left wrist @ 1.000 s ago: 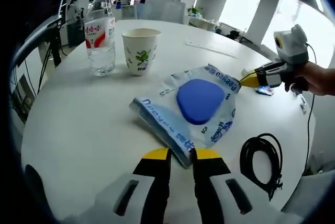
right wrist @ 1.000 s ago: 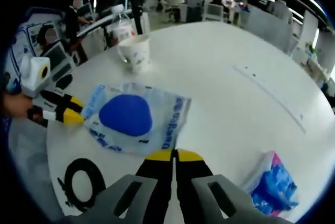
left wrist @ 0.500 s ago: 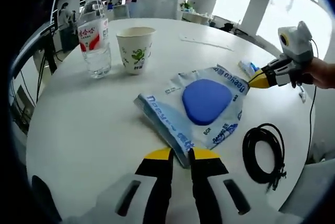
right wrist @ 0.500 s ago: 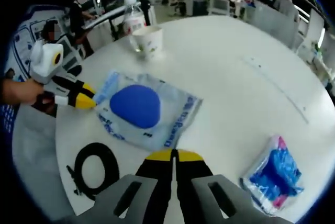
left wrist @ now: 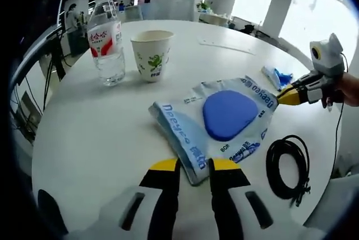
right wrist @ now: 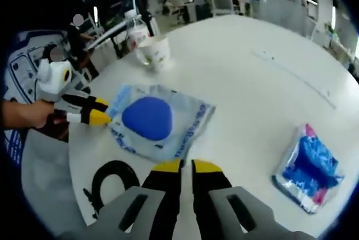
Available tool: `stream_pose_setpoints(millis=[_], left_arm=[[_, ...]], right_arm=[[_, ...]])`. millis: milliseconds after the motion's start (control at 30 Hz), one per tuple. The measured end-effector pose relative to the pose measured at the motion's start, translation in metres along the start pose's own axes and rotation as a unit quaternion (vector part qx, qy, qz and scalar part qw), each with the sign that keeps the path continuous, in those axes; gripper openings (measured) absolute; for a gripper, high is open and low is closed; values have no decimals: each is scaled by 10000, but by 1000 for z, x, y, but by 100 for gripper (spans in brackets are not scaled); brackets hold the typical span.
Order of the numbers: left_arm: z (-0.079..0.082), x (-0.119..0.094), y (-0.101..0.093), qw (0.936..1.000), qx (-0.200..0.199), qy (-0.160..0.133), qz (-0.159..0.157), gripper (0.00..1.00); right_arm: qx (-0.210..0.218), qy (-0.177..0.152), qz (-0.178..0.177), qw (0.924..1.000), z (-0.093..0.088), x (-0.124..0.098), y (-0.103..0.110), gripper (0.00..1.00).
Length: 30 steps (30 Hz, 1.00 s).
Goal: Arrange the tabletop items into an orderly group along one side of the table until the central work area is clear of visible clutter.
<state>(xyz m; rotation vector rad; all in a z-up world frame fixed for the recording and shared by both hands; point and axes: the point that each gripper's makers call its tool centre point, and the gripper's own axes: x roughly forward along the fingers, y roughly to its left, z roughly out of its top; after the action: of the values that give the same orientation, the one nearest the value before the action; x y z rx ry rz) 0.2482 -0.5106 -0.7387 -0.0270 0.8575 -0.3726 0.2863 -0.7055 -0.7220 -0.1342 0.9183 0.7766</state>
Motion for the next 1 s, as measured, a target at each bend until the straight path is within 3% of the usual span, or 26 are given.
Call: stream_pose_setpoints(millis=[533, 667, 1000], left_arm=[[3, 4, 5, 9993, 376, 65, 32, 14], [4, 5, 6, 9993, 371, 55, 24, 13], [5, 7, 6, 9990, 434, 91, -39, 10]], right_arm=[[261, -329, -11, 9991, 10, -1, -15, 12], [309, -230, 276, 9989, 10, 6, -5, 12], [224, -24, 304, 9993, 4, 17, 0, 10]])
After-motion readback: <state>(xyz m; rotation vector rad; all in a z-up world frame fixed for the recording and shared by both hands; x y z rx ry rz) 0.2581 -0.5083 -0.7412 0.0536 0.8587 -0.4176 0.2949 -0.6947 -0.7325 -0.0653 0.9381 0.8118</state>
